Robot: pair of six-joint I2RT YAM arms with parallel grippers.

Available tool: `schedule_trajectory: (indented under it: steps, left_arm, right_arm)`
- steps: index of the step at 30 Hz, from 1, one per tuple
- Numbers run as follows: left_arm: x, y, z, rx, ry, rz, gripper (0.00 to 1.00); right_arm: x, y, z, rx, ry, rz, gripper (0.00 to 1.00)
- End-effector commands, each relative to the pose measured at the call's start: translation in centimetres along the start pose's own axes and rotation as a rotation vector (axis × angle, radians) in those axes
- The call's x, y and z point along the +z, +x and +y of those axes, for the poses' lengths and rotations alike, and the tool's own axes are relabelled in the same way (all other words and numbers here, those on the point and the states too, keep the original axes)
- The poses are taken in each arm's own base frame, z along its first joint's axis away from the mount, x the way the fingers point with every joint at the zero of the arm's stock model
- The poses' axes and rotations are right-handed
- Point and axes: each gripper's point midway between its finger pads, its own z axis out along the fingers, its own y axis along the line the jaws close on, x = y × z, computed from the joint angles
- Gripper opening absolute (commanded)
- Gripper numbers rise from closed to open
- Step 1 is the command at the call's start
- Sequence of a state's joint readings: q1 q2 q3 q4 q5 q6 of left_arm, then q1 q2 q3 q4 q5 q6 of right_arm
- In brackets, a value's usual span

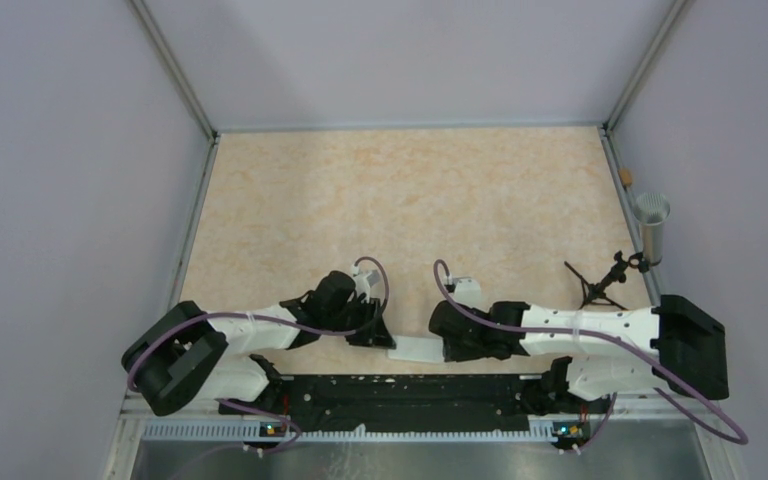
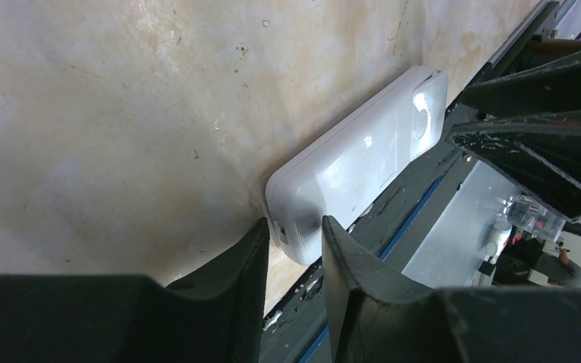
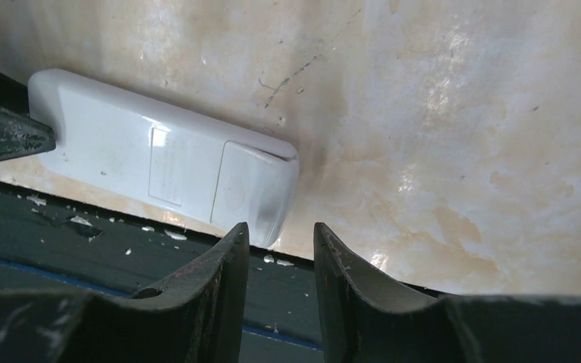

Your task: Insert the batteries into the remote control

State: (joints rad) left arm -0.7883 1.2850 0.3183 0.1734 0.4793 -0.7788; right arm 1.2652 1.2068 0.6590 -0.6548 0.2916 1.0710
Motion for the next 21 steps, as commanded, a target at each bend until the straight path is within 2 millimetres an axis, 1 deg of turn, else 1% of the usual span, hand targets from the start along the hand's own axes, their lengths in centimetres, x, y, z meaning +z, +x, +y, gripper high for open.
schedule_trajectory:
  steps: [1, 8, 21]
  left_arm:
    - [-0.3, 2.6, 3.3, -0.033, -0.133, 0.079, 0.34]
    - [-0.1, 3.1, 3.1, -0.027, -0.13, 0.097, 0.31]
    - [0.0, 3.3, 3.3, -0.035, -0.139, 0.106, 0.25]
  right_arm:
    - [0.1, -1.9, 0.0, 0.047, 0.012, -0.064, 0.35]
    - [0.5, -2.0, 0.5, 0.045, -0.008, -0.06, 0.34]
    - [1.5, -1.1, -0.2, 0.054, 0.003, -0.036, 0.29]
